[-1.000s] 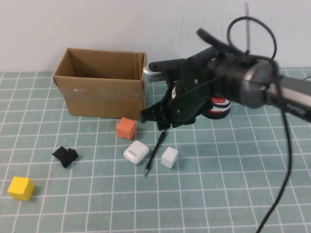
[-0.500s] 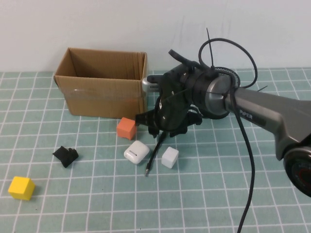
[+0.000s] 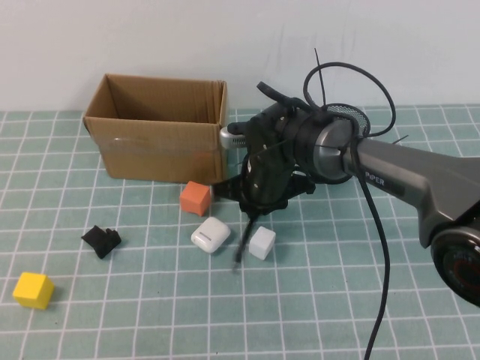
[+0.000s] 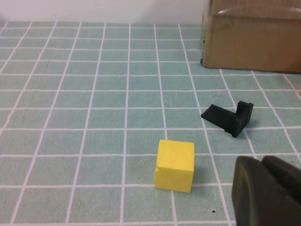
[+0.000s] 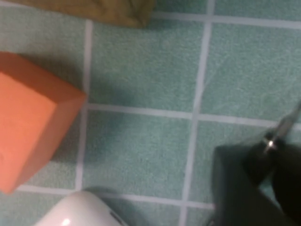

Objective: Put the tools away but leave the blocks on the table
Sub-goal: Pick up the long Screwdriver from the table, then place the long Screwdriver into the round holder

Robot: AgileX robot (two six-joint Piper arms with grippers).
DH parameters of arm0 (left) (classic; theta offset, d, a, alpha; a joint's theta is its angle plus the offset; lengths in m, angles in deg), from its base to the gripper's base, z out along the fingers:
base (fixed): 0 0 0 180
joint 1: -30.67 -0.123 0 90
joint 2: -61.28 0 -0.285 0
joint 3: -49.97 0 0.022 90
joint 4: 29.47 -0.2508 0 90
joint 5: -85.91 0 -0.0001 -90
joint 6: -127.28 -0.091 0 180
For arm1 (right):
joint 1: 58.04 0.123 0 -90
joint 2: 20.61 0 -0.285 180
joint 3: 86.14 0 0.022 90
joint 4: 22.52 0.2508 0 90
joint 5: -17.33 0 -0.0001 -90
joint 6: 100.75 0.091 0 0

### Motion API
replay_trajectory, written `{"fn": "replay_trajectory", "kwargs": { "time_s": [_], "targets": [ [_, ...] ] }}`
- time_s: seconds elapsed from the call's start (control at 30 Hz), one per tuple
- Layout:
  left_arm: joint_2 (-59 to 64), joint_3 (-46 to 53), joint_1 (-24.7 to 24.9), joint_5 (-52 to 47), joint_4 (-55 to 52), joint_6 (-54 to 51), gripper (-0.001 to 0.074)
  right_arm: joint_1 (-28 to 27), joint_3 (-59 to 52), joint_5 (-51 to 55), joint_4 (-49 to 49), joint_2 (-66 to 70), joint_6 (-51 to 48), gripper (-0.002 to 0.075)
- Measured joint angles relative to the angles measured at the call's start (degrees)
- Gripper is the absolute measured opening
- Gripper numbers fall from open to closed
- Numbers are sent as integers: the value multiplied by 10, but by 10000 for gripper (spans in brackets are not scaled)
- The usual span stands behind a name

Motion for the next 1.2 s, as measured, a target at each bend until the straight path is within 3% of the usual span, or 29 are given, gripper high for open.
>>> {"fn": "replay_trajectory", "kwargs": {
  "time_s": [0.1,0.17,0.43,0.63,0.73,0.83,1.0,1.1,1.2],
  "targets": [
    [0,0,0,0,0,0,-3,0,1,6,-7,0,-15,57],
    [0,0,0,0,0,0,-3,0,1,6,-8,0,-23,40],
    [0,0,0,0,0,0,-3,13,-6,27,-22,-40,-30,36],
    [0,0,0,0,0,0,-3,16,-49,52,-72,-177,-37,36],
    [0,0,0,0,0,0,-3,6,-132,9,-86,-277,-67,36],
    [0,0,0,0,0,0,-3,-19,-247,-122,-88,-376,-88,36],
    [0,0,0,0,0,0,-3,-98,-457,-441,-105,-499,-104,36],
    [0,0,0,0,0,0,-3,-152,-555,-636,-102,-516,-121,36],
    [0,0,0,0,0,0,-3,-181,-600,-765,-85,-501,-144,36]
  ]
}}
